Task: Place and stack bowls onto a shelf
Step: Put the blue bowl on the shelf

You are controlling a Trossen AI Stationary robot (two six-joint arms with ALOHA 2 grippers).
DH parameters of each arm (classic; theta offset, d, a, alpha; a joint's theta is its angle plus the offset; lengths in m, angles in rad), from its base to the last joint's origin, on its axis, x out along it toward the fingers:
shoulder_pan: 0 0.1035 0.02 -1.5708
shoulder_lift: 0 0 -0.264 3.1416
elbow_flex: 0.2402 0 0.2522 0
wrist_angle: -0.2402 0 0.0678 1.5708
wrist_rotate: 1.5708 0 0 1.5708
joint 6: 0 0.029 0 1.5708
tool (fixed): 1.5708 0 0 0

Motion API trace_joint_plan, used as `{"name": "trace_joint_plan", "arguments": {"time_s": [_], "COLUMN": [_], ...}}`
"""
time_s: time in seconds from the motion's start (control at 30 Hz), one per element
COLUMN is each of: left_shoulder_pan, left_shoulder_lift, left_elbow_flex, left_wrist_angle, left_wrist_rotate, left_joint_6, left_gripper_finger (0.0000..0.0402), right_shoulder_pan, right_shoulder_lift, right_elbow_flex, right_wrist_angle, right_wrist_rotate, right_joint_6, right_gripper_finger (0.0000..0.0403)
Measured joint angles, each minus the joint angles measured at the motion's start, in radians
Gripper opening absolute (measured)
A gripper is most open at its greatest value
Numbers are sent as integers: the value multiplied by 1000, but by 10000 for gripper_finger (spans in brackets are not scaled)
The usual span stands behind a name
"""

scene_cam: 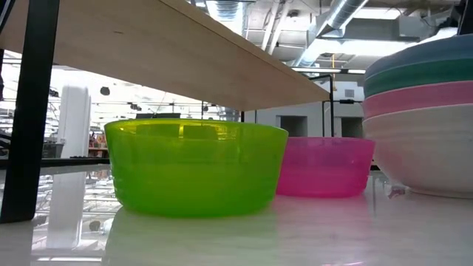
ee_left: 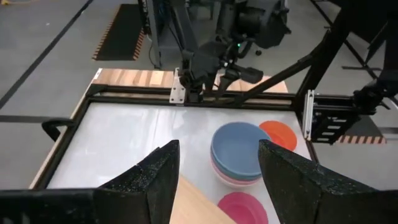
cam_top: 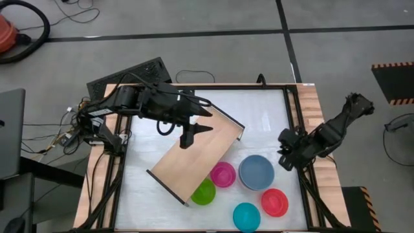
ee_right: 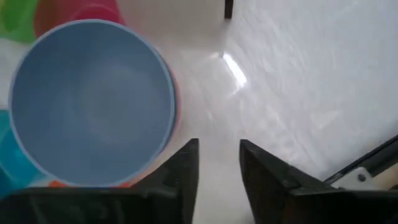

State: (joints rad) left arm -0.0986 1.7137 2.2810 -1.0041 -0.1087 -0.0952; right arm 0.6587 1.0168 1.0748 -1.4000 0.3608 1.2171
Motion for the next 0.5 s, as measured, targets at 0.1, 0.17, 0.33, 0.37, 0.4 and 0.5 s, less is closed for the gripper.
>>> {"name": "trace_joint_plan", "arguments": {"time_s": [0.1,0.17,0.33,0.37,0.4,0.5], "left_shoulder_pan": [0,0,1,1,1,0], "left_shoulder_lift": [0,0,0,0,0,0], "left_elbow_flex": [0,-1,-1,-1,-1,-1], "left_wrist_angle": [-29,-36,-39,-40,-40,-49], "left_wrist_rotate": [61,93,76,74,74,75], "left_joint_6": [5,11,4,4,4,4], "left_gripper_finger": [204,204,204,204,204,204], "right_shoulder_pan": [-3,-17,-51,-54,-57,-68], "right_shoulder_lift": [33,50,113,128,142,189], "right_elbow_flex": [-1,-1,-1,-1,-1,-1], "right_wrist_angle": [3,11,69,85,99,118], "right_wrist_rotate": [-3,-26,-63,-66,-68,-76], "right_joint_6": [13,10,-33,-45,-56,-74], "right_gripper_finger": [186,207,216,214,211,203]}}
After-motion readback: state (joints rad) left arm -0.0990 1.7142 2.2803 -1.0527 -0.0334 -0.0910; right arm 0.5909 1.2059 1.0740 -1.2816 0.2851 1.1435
